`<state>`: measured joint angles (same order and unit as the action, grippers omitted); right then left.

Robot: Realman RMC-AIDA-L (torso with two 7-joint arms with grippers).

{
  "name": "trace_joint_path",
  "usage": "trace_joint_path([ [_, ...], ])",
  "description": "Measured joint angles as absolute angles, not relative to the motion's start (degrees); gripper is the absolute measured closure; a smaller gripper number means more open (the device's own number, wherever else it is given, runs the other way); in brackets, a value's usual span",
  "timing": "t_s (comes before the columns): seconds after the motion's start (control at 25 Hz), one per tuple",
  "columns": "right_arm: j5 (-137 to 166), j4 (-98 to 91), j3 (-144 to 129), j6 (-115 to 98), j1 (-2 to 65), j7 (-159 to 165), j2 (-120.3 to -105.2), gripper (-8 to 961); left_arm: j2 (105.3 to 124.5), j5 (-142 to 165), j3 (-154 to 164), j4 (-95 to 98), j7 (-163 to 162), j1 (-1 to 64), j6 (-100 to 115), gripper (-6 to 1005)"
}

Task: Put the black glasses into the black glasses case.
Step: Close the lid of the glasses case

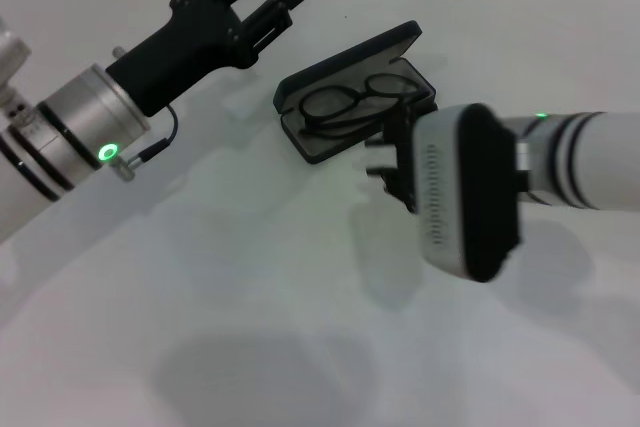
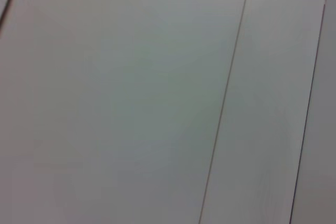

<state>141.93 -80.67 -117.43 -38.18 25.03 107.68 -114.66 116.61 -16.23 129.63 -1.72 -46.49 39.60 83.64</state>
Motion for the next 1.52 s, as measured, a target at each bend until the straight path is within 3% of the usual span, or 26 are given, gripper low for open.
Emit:
trace_joint_path([
  [0.12,128.97,-83.18,-107.67,-50.51,22.23,96.31,-115.60,685,116.53,-16.20,129.64,-1.70,-46.53,40.71,82.99,437],
  [0.32,114.87,-81.20,-91.37,-65.68,21.37,91.01,-115.47,675,116.11,-16.17,129.64,-1.57,-46.58,41.64,81.64,437],
  [0.52,101.75,-68.88,-73.72,-77.81,21.22,83.02,-115.43,666,115.73,-16.01,131.61,-1.31,-49.33,44.21,73.17,437],
  [0.72,95.81,-53.30,-55.07,-89.05,22.33,74.21,-115.03,656,115.55,-15.96,140.83,-1.62,-58.21,50.91,59.50,439],
  [0.92,95.76,-43.61,-45.45,-90.86,22.85,70.28,-114.33,646,116.73,-15.93,146.88,-1.72,-61.44,56.67,49.64,443],
  [1.16,95.73,-41.72,-44.84,-88.34,21.89,68.36,-115.17,634,119.24,-15.60,151.78,-1.59,-61.55,61.39,37.81,445],
  [1.52,95.57,-40.86,-44.55,-87.91,21.67,67.78,-115.06,619,119.73,-15.70,153.74,1.45,-60.94,59.77,37.36,447],
])
